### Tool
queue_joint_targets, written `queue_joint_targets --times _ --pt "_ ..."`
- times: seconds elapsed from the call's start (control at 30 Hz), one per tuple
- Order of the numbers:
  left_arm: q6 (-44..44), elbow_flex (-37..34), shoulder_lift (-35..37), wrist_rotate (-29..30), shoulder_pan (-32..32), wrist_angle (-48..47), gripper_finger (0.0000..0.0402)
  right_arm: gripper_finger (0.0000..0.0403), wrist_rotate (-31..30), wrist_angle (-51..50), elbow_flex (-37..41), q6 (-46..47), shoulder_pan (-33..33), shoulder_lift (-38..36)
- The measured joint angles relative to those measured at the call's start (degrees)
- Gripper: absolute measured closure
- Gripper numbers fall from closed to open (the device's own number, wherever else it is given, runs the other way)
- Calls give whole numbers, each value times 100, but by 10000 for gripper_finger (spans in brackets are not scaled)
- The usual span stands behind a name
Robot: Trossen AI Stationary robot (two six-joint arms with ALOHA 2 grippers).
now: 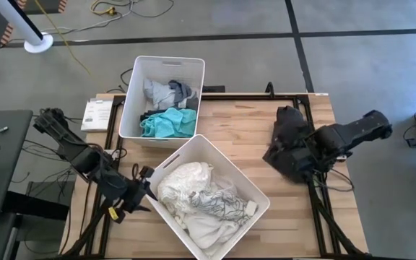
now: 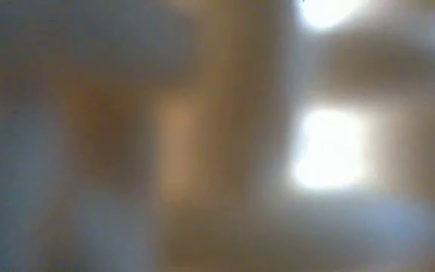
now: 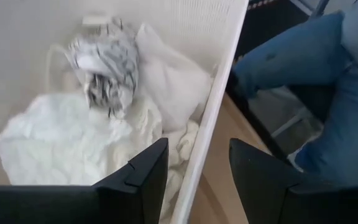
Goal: Sort clothes
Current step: Put the black shorts into the top white laundry bin
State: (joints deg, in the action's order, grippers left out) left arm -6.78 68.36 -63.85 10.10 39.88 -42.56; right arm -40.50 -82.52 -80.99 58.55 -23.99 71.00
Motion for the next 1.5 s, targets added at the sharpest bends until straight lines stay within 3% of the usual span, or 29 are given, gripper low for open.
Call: queue_joint_targets --times 0.1,0.37,0.67,1.0,1.23,1.5 --pt "-43 -237 0 1 0 11 236 112 -3 -794 158 1247 100 -7" --pt "-45 -672 0 -10 -2 401 236 112 193 -706 1144 1695 707 -253" --pt "-101 -684 0 -80 169 427 236 112 350 -744 2278 2380 1497 -402" --pt "-57 -684 0 -70 195 478 236 112 758 -716 3404 3146 1852 -365" --pt "-33 -684 0 -62 195 487 236 112 799 -599 3338 3162 1912 -172" --pt "161 -684 0 -63 195 677 236 112 937 -260 3363 2686 2473 -118"
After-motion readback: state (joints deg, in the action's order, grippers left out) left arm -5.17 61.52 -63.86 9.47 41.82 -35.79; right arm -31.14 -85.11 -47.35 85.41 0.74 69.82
